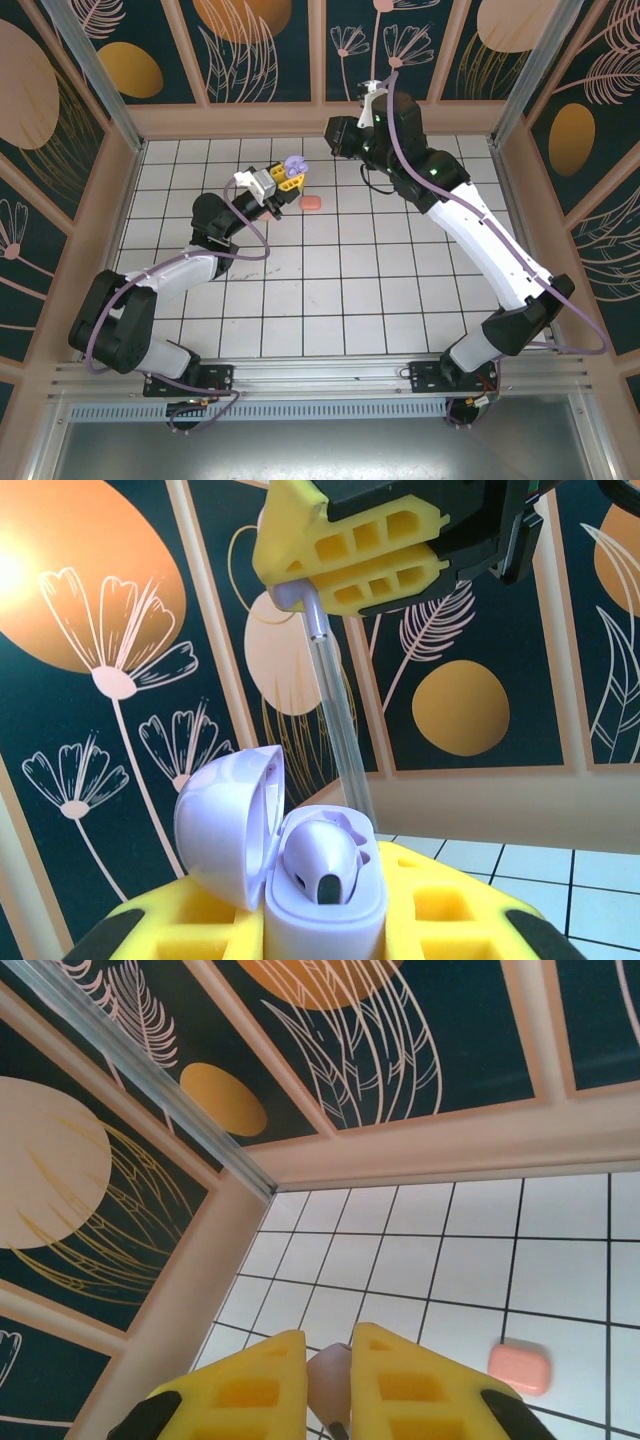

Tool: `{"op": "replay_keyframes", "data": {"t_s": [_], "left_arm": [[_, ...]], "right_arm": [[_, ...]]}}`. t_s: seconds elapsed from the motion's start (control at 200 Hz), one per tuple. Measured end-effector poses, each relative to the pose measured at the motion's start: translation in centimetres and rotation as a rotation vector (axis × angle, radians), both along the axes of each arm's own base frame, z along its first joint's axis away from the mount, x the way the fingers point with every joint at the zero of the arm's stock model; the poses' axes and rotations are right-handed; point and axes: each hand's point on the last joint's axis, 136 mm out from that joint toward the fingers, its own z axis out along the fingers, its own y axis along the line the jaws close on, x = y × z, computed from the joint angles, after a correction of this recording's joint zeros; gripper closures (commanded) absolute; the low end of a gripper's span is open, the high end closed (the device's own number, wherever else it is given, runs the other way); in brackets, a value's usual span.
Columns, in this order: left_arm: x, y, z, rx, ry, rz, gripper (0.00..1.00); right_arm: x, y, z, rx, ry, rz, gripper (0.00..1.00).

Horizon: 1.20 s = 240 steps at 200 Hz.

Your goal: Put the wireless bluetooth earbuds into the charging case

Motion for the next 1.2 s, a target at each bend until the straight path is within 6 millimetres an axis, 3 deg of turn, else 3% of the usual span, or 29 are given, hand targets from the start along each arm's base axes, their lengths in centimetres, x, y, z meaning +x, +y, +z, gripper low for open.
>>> {"op": "replay_keyframes", "data": {"t_s": [0.155,0.435,1.201], "left_arm": [[0.4,-0.2,-0.4,0.003,0.013,-0.001,1.0],[0.7,-0.3,-0.7,0.005,0.025,-0.001,1.0],[0.8,-0.4,-0.7,0.005,0.026,-0.002,1.0]], "right_arm": [[-0.6,1.6,-0.9,0.005,0.0,0.042,0.86],[-2.2,4.2,-5.3,-0.025,0.022,0.09,0.86],[-2.9,4.8,-4.1,0.014,-0.034,0.084,0.86]]}}
